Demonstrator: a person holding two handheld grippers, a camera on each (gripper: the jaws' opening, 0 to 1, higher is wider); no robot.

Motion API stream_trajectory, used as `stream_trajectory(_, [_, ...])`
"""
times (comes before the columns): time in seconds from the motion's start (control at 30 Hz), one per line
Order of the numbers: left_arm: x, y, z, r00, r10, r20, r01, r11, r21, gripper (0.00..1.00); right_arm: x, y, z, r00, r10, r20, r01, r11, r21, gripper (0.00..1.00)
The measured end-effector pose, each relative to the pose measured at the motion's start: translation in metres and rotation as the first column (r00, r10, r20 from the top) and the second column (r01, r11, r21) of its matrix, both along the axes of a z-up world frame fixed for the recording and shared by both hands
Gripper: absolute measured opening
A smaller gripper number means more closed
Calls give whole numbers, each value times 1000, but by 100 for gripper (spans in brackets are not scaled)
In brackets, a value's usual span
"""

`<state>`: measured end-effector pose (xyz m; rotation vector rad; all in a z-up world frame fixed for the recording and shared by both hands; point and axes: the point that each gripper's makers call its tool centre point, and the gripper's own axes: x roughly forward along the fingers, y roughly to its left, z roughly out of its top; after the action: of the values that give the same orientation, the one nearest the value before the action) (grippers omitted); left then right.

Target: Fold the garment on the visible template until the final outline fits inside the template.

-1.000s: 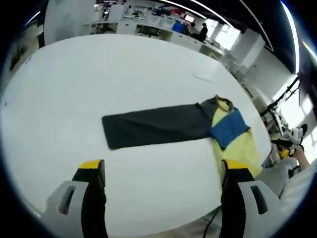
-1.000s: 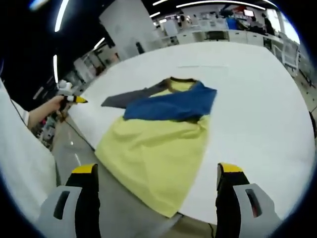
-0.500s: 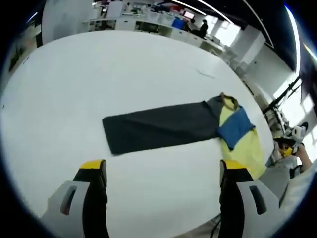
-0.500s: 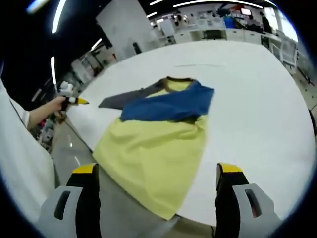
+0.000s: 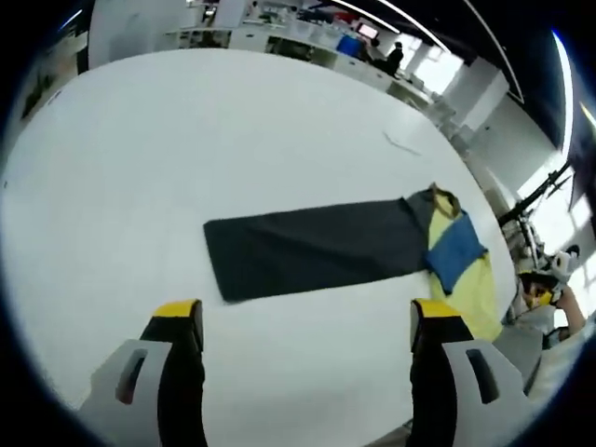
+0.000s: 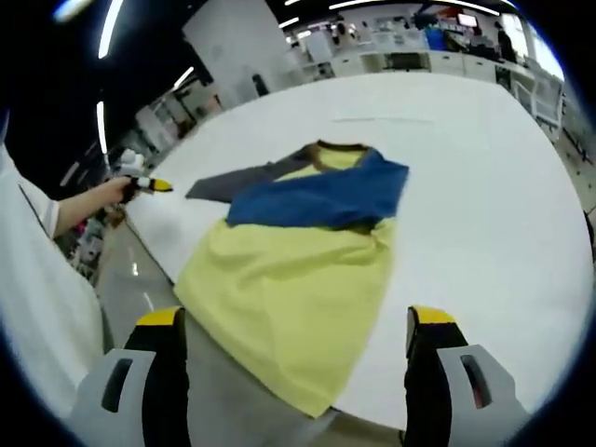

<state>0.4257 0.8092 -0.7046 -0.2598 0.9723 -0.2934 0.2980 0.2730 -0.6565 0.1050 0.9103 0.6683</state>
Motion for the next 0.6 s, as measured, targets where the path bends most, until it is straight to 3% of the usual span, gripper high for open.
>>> stream_trajectory(0.17, [5, 4, -8, 1000, 13, -7, -13, 1000, 4, 85, -1, 3, 0, 1000, 22, -5, -22, 1000, -20, 97])
stream_trajectory(0.33, [16, 7, -12, 998, 67, 3, -67, 997, -35, 82, -1, 7, -2, 999, 31, -12, -31, 999, -17, 97])
stream_trajectory(0.6, [27, 17, -22, 999, 53, 4, -53, 999, 5, 81, 3, 6, -3, 999, 35, -21, -35, 999, -23, 97])
